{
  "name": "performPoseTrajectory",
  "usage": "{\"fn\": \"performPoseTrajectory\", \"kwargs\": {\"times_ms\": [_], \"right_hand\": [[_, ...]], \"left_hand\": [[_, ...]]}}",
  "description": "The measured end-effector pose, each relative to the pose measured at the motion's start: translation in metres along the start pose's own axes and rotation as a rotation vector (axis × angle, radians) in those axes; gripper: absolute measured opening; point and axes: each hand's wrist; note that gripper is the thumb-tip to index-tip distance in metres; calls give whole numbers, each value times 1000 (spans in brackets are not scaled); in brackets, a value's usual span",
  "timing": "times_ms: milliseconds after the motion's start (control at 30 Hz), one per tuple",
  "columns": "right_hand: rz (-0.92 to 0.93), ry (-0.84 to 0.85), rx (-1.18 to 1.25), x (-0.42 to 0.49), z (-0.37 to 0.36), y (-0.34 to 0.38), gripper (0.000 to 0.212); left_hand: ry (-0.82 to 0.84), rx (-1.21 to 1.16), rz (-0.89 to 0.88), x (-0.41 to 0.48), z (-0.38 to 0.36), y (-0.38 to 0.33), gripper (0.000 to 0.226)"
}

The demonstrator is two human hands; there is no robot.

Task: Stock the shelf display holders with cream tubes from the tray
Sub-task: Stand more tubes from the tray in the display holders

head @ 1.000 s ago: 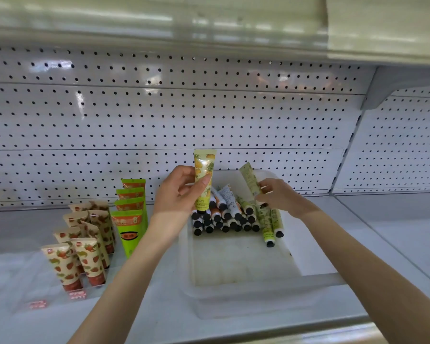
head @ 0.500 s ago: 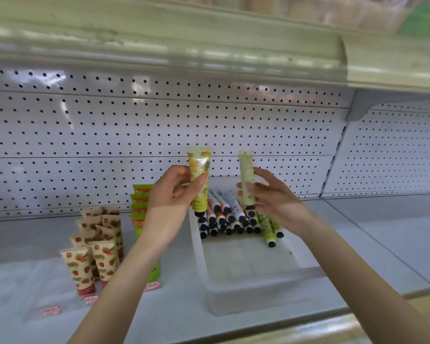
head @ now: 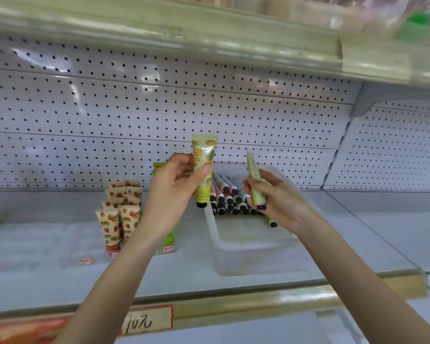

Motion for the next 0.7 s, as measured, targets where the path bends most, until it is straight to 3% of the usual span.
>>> {"fn": "performPoseTrajectory", "kwargs": {"times_ms": [167, 400, 700], "right_hand": [[77, 60, -53, -18, -12, 6, 17], [65, 192, 68, -54, -38, 3, 22], [148, 288, -162, -74, -96, -2, 22]], "left_hand": [[-82, 33, 30, -31, 10, -16, 10], [-202, 17, 76, -81, 20, -31, 9], [-234, 5, 45, -104, 51, -50, 7]]}}
Point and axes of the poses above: each hand's wrist, its own x-axis towards the middle knuckle, its own z-axis out of the back of the hand, y = z × x, and after that the axes turned 10 degrees about y, right-handed
